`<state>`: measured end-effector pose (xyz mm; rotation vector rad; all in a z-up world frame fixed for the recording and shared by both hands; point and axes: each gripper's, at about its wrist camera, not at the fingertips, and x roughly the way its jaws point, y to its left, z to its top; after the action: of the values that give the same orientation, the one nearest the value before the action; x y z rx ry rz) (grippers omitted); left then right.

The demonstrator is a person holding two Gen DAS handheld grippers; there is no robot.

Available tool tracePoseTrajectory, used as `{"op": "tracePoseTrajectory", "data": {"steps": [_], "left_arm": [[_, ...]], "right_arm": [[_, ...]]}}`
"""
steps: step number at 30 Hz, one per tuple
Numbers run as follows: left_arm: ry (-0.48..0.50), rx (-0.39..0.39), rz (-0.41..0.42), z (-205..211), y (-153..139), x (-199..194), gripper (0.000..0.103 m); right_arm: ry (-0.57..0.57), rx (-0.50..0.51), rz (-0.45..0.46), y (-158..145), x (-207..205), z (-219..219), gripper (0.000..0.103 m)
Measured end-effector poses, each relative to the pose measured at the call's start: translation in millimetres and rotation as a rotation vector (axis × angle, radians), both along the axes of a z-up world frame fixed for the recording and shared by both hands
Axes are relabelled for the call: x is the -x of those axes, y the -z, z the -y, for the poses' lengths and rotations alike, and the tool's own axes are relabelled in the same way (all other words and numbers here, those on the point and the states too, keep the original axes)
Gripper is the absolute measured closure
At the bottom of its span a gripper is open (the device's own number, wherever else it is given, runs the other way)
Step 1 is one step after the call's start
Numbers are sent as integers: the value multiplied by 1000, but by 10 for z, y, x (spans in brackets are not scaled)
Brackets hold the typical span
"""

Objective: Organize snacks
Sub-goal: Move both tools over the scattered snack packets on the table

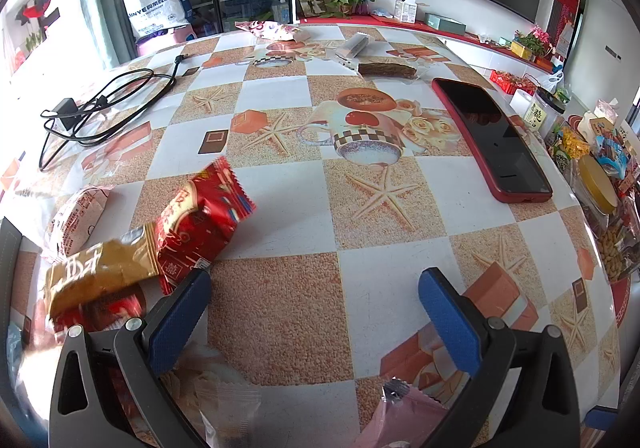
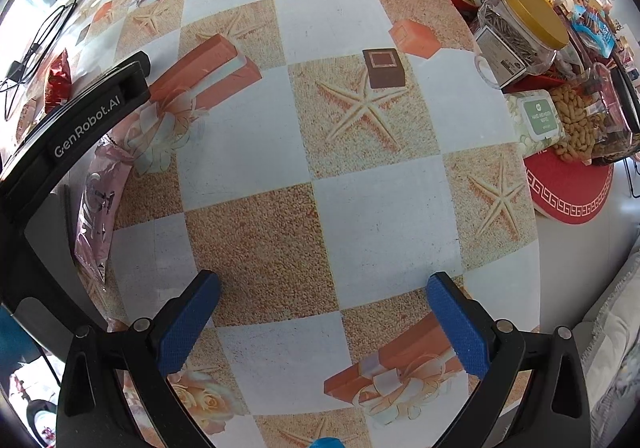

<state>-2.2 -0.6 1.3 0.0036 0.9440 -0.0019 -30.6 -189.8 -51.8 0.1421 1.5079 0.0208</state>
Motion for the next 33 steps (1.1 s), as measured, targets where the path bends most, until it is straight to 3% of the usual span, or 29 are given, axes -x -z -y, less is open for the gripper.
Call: {"op": "tracePoseTrajectory", "data": {"steps": [19,28,30,33], "left_arm": [[0,0,0,0,-1,0,0],[0,-1,-1,0,-2,0,0],[17,-2,-52,-2,-20,-21,0],[77,-9,-237,-32,-44,-186,0]], "right_arm": [[6,11,-2,-10,40,-13,0],[-5,-11,-137,50,-134,-8,0],[-6,-17,-153,48,-132,-5,0],[-6,-22,-164,28,-121,-4,0]]}}
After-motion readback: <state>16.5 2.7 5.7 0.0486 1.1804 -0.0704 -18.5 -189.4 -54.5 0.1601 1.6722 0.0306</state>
